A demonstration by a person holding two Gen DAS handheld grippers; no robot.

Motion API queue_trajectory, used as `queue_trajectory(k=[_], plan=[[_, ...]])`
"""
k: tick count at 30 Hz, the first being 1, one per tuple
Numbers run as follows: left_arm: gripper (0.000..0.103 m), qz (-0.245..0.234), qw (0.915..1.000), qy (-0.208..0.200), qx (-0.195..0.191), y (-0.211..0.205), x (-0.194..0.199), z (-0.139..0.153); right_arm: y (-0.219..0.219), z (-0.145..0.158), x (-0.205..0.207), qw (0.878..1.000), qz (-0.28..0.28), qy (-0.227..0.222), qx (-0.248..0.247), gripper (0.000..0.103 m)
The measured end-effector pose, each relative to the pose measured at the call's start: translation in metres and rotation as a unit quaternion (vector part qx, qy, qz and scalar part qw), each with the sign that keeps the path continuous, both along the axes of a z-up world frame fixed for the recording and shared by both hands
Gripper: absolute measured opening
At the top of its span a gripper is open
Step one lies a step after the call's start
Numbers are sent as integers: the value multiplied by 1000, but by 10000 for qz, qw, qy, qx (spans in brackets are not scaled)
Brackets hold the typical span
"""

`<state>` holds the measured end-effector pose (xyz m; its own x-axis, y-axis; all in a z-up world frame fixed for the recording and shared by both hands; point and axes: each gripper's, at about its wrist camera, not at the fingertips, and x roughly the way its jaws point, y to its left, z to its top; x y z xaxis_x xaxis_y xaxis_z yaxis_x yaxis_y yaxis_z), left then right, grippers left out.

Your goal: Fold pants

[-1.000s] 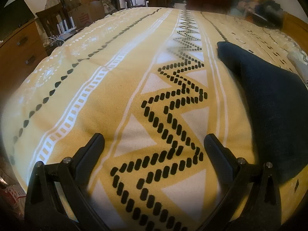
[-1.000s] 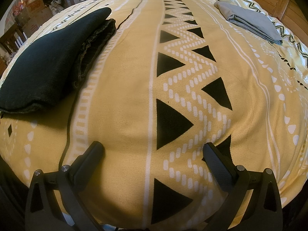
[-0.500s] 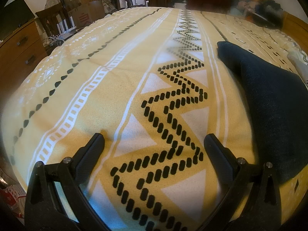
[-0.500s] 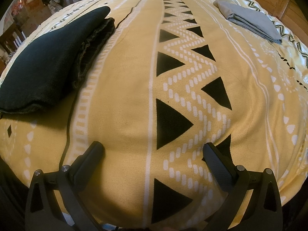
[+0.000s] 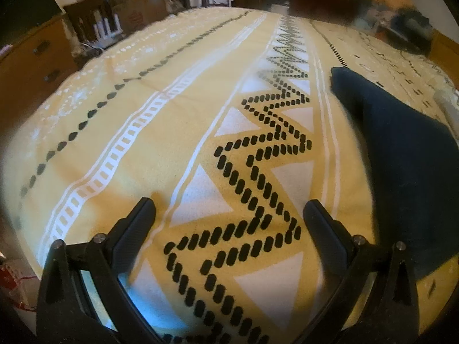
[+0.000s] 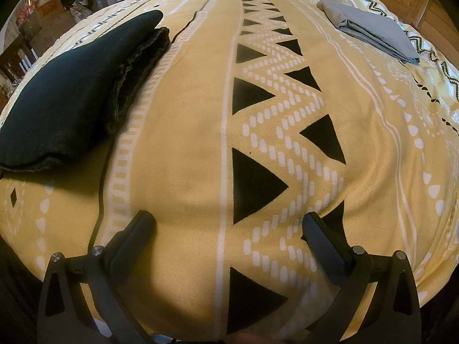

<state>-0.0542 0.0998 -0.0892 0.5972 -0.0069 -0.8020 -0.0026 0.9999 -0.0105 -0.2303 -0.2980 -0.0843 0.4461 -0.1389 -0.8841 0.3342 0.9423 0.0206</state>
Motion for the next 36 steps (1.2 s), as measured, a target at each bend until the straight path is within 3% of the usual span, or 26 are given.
queue_trajectory(k=[4, 8, 12, 15, 17, 20, 26, 31, 36], plan=[[103, -470, 9981, 366, -150, 6, 9, 3, 0, 0, 0, 10000, 10, -5, 14, 103], [103, -127, 9983, 19, -570, 14, 4, 3, -1, 0, 0, 10000, 5, -5, 34, 103], [103, 104, 9996, 233, 109, -8, 16, 0, -2, 0, 3, 10000, 4, 8, 30, 103], [103, 86, 9996, 285, 17, -8, 19, 8, -1, 4, 4, 10000, -13, 15, -55, 103], [103, 6, 10000, 9, -21, -9, 8, 30, 3, 14, 2, 9996, -78, -7, -256, 103], [103, -211, 9982, -551, 115, -21, -19, 78, 18, 48, -7, 9987, -127, -344, -360, 103], [103, -640, 9901, -1248, 97, -65, -80, 164, 88, 141, -12, 9897, 45, -1304, -596, 103], [103, -1079, 9803, -1657, 16, -90, -104, 199, 135, 190, -2, 9843, -17, -1634, -659, 103], [103, -1237, 9778, -1692, 62, -100, -113, 201, 154, 216, -2, 9821, -168, -1729, -731, 103]])
